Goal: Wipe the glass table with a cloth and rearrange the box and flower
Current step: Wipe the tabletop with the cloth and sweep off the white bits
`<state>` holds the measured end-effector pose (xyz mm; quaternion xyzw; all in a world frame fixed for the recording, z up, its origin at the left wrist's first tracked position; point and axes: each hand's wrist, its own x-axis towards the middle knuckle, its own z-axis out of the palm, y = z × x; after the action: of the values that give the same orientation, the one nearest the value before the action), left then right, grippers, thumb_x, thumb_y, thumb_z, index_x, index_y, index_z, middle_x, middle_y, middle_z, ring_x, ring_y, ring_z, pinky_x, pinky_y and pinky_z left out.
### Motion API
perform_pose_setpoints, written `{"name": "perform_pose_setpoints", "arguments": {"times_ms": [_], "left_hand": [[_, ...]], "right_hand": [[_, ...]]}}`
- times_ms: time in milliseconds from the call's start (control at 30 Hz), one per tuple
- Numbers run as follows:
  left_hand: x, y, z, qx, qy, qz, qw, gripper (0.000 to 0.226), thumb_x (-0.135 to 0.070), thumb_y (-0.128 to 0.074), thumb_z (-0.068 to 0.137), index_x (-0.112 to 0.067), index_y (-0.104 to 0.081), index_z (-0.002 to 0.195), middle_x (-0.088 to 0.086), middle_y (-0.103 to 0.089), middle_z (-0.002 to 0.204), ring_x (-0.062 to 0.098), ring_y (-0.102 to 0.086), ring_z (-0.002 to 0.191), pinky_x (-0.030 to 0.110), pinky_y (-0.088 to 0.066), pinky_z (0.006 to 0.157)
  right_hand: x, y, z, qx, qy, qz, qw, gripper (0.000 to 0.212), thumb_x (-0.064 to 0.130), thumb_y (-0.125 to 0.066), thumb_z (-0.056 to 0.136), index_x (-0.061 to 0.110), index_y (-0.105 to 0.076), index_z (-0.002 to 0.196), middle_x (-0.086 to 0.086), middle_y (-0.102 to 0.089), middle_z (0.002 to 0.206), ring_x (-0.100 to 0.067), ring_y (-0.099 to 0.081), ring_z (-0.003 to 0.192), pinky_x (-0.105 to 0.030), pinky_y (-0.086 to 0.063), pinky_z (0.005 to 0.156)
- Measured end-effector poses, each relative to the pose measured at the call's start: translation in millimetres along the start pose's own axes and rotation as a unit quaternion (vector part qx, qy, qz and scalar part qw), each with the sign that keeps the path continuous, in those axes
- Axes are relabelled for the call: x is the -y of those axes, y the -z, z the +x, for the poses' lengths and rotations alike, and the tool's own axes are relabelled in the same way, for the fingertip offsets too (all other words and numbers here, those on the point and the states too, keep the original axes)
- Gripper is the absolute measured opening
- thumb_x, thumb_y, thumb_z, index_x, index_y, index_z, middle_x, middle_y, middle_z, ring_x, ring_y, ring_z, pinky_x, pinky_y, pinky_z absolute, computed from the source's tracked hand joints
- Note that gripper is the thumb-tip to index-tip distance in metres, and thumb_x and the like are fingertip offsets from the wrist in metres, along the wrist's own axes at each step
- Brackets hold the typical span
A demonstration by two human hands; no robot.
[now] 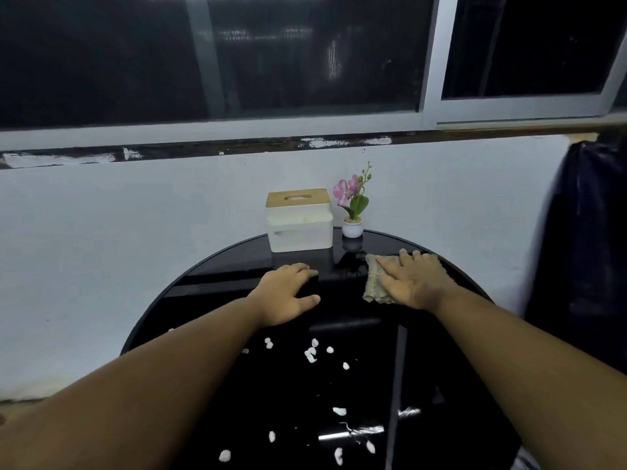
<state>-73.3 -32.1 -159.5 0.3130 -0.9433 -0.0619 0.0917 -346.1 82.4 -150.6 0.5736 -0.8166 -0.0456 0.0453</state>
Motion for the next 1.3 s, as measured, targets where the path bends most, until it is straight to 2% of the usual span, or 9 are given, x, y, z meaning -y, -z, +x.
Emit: {"name": "perform_pose_setpoints", "arguments": {"times_ms": [133, 267, 433, 567, 667, 800, 967, 1133, 1300], "left_hand": [[-7, 7, 7, -0.003, 0.007, 0.001, 1.0, 0.07, -0.063, -0.046, 0.081, -0.028, -0.047, 0.142, -0.004, -0.048, 0.14, 0.021, -0.043, 0.13, 0.042, -0.036, 0.106], [-30, 12, 38, -0.029, 0.006, -0.081, 0.996, 0.061, -0.052, -0.054, 0.091, -0.025, -0.043, 0.144, 0.004, -0.049, 0.14, 0.022, -0.045, 0.13, 0.039, -0.037, 0.11], [-61, 4, 95, -0.009, -0.001, -0.106, 0.994, 0.058, -0.041, -0.058, 0.093, -0.023, -0.04, 0.146, 0.01, -0.046, 0.143, 0.025, -0.045, 0.131, 0.029, -0.032, 0.108], [-68, -4, 138, -0.02, 0.027, -0.107, 0.994, 0.061, -0.045, -0.059, 0.09, -0.027, -0.039, 0.145, 0.017, -0.042, 0.138, 0.034, -0.044, 0.13, 0.039, -0.036, 0.111], [-68, -7, 162, -0.034, 0.058, -0.112, 0.991, 0.062, -0.041, -0.06, 0.091, -0.027, -0.036, 0.147, 0.021, -0.036, 0.142, 0.038, -0.039, 0.134, 0.041, -0.032, 0.115], [-67, -12, 188, -0.05, 0.088, -0.113, 0.988, 0.061, -0.041, -0.056, 0.093, -0.029, -0.034, 0.148, 0.021, -0.034, 0.139, 0.04, -0.045, 0.127, 0.038, -0.032, 0.113], [-63, -17, 208, -0.059, 0.111, -0.13, 0.984, 0.057, -0.034, -0.056, 0.093, -0.031, -0.038, 0.147, 0.018, -0.038, 0.136, 0.038, -0.05, 0.122, 0.036, -0.034, 0.109], [-59, -18, 214, -0.081, 0.099, -0.153, 0.98, 0.048, -0.01, -0.056, 0.09, -0.022, -0.052, 0.136, 0.016, -0.041, 0.13, 0.033, -0.058, 0.11, 0.019, -0.035, 0.096], [-65, -8, 200, -0.08, 0.056, -0.167, 0.981, 0.043, -0.003, -0.059, 0.089, -0.016, -0.056, 0.13, 0.016, -0.045, 0.13, 0.022, -0.054, 0.121, 0.012, -0.03, 0.094]], "right_hand": [[5, -1, -15, 0.018, 0.03, 0.032, 0.999, 0.086, 0.084, -0.002, 0.078, 0.043, -0.003, 0.153, -0.013, -0.002, 0.164, -0.038, -0.005, 0.149, -0.051, 0.0, 0.119], [-10, 1, -37, 0.019, 0.079, 0.07, 0.994, 0.077, 0.081, -0.011, 0.084, 0.045, -0.001, 0.153, -0.011, 0.0, 0.164, -0.032, 0.001, 0.15, -0.044, 0.006, 0.119], [-30, 3, -53, 0.023, 0.106, 0.114, 0.988, 0.073, 0.08, -0.018, 0.085, 0.051, -0.001, 0.15, -0.004, 0.003, 0.165, -0.026, 0.007, 0.151, -0.037, 0.006, 0.117], [-30, -1, -48, 0.017, 0.109, 0.101, 0.989, 0.081, 0.085, -0.009, 0.077, 0.051, 0.001, 0.15, -0.006, 0.004, 0.165, -0.027, 0.008, 0.151, -0.039, 0.005, 0.12], [-31, -3, -45, 0.013, 0.113, 0.105, 0.988, 0.076, 0.082, -0.015, 0.082, 0.052, 0.001, 0.15, -0.006, 0.004, 0.165, -0.027, 0.008, 0.151, -0.037, 0.006, 0.119], [-35, -3, -39, 0.016, 0.119, 0.118, 0.986, 0.076, 0.083, -0.018, 0.082, 0.053, -0.001, 0.149, -0.004, 0.004, 0.165, -0.025, 0.008, 0.151, -0.035, 0.005, 0.117], [-35, -4, -31, 0.012, 0.116, 0.114, 0.987, 0.077, 0.084, -0.017, 0.081, 0.053, -0.001, 0.149, -0.004, 0.003, 0.165, -0.025, 0.008, 0.151, -0.036, 0.005, 0.118], [-36, -6, -31, 0.002, 0.12, 0.121, 0.985, 0.076, 0.084, -0.017, 0.081, 0.054, -0.001, 0.148, -0.004, 0.001, 0.165, -0.025, 0.007, 0.151, -0.036, 0.007, 0.117], [-35, -5, -32, 0.007, 0.113, 0.126, 0.986, 0.075, 0.083, -0.02, 0.083, 0.053, -0.003, 0.149, -0.004, 0.001, 0.165, -0.024, 0.007, 0.151, -0.034, 0.006, 0.117]]}}
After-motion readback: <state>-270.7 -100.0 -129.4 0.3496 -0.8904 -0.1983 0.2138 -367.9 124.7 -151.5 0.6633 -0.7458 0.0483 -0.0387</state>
